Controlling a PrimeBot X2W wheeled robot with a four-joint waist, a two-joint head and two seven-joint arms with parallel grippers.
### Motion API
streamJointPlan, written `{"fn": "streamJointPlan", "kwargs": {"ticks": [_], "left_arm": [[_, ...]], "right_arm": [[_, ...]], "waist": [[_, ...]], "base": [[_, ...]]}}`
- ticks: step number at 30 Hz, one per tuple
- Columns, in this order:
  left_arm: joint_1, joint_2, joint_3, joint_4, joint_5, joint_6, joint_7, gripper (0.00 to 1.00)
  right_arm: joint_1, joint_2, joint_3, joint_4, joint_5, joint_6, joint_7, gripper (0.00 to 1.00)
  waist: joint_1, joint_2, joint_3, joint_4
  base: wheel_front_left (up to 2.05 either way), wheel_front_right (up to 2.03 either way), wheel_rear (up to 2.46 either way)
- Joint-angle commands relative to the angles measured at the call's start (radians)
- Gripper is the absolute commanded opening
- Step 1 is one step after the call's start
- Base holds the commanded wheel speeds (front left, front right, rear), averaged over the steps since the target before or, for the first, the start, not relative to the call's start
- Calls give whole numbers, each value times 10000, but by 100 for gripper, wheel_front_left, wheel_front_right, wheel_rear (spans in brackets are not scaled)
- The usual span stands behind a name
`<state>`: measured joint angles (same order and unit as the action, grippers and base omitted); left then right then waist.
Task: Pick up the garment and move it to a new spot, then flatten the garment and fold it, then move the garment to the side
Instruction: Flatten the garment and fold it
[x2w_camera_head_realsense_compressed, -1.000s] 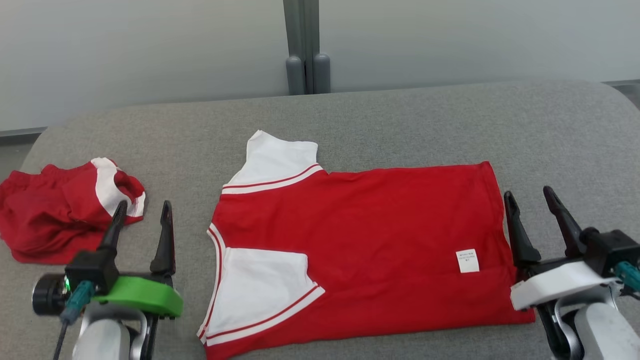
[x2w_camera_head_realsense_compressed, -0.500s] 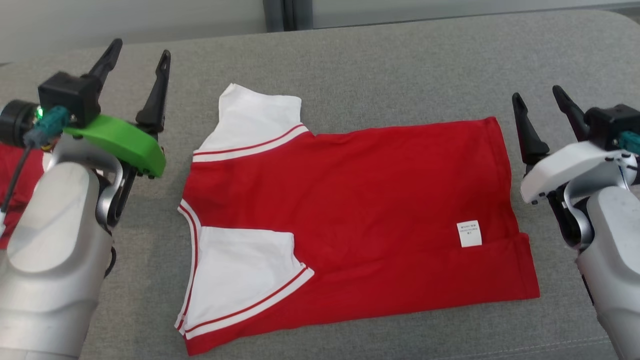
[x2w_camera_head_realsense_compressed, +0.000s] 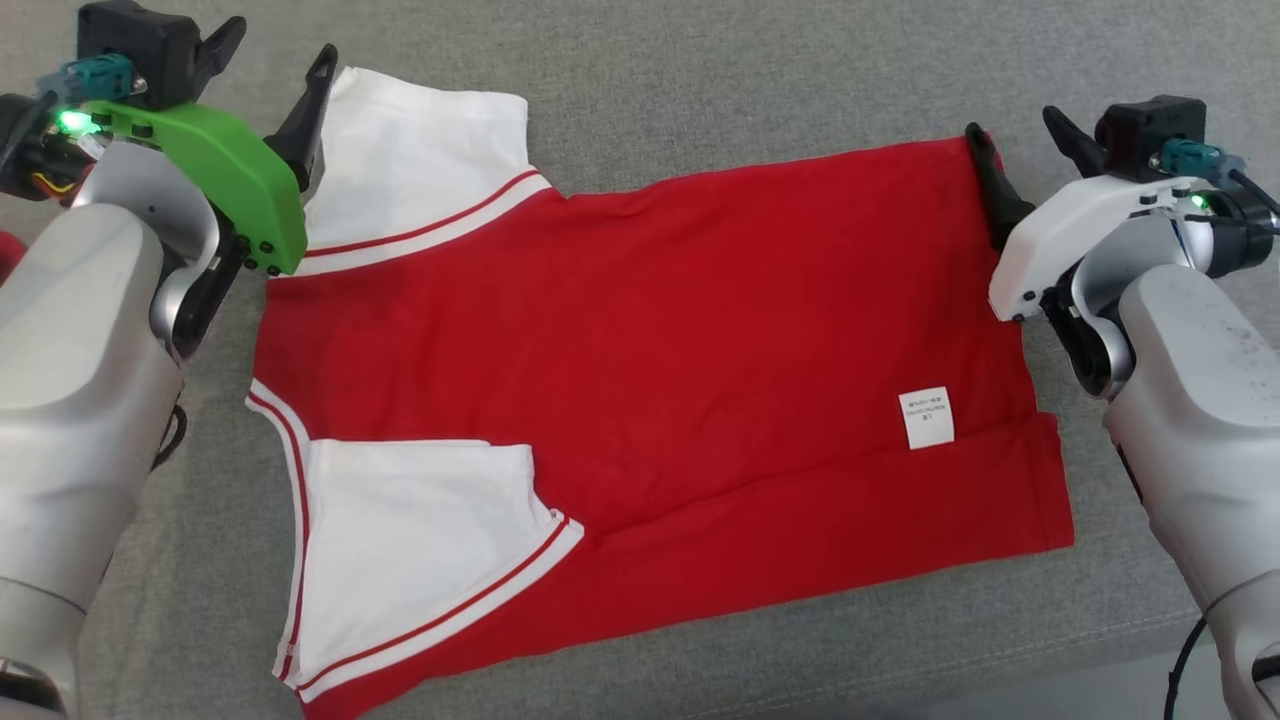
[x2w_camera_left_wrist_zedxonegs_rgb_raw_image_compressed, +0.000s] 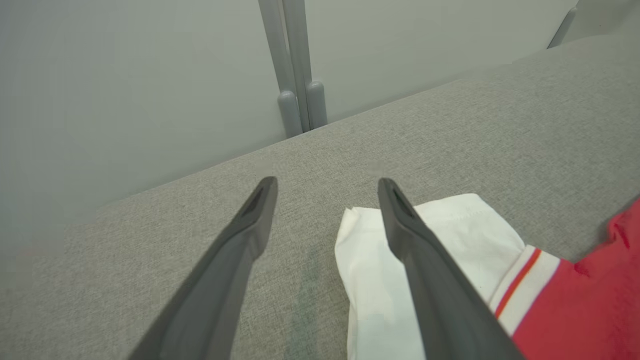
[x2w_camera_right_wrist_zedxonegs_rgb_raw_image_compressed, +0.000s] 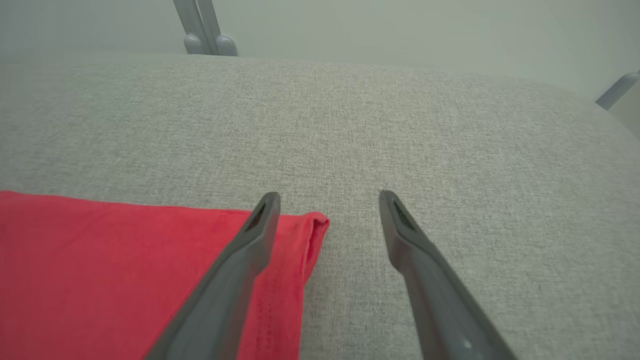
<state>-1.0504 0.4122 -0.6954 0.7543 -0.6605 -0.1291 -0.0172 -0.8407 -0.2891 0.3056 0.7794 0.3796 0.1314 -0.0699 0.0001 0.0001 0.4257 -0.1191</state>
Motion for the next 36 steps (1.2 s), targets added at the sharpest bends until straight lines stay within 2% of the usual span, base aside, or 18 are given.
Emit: {"fn": "streamJointPlan", "kwargs": {"ticks": [1, 14, 21, 22, 23, 24, 25, 26, 27, 28, 36], "left_arm": [[-236, 176, -180, 156, -223, -22, 92, 100], [-1014, 444, -2001, 1189, -1720, -23, 409, 100], [-1332, 472, -2525, 1764, -2066, -23, 163, 100], [-1356, 429, -2564, 1830, -2211, -23, 129, 82], [-1398, 391, -2542, 1875, -2327, -23, 27, 49], [-1432, 334, -2528, 1937, -2471, -23, -68, 5], [-1436, 293, -2593, 1960, -2505, -23, -126, 0], [-1440, 267, -2682, 1952, -2552, -23, -206, 0], [-1460, 271, -2734, 1952, -2630, -23, -302, 0], [-1468, 277, -2792, 1963, -2684, -23, -365, 0], [-1662, 291, -3038, 1893, -3238, -23, -1278, 0]], "right_arm": [[-224, 86, 134, 154, 147, -14, -105, 100], [-1470, 526, 1362, 1653, 937, -14, -474, 100], [-1724, 660, 2027, 2030, 1538, -14, -386, 100], [-1746, 672, 2157, 2055, 1668, -14, -303, 100], [-1758, 671, 2253, 2079, 1783, -13, -223, 100], [-1750, 663, 2359, 2101, 1948, -13, -117, 95], [-1736, 643, 2459, 2095, 2059, -14, -57, 55], [-1726, 607, 2560, 2053, 2196, -13, -38, 27], [-1730, 557, 2645, 2019, 2325, -14, -42, 4], [-1740, 511, 2710, 2002, 2421, -14, -44, 0], [-2033, 117, 3156, 1797, 2932, -17, -818, 0]], "waist": [[-1, -1, 396, -337], [-1, -1, 815, -631], [-1, -1, 989, -713], [-1, -1, 1007, -733], [-1, -1, 1017, -744], [-1, -1, 1027, -754], [-1, -1, 1031, -759], [-1, -1, 1032, -761], [-1, -1, 1027, -758], [-1, -1, 1018, -755], [-1, -1, 732, -502]], "base": [[0, 0, 0], [0, 0, 0], [0, 0, 0], [0, 0, 0], [0, 0, 0], [0, 0, 0], [0, 0, 0], [0, 0, 0], [0, 0, 0], [0, 0, 0], [0, 0, 0]]}}
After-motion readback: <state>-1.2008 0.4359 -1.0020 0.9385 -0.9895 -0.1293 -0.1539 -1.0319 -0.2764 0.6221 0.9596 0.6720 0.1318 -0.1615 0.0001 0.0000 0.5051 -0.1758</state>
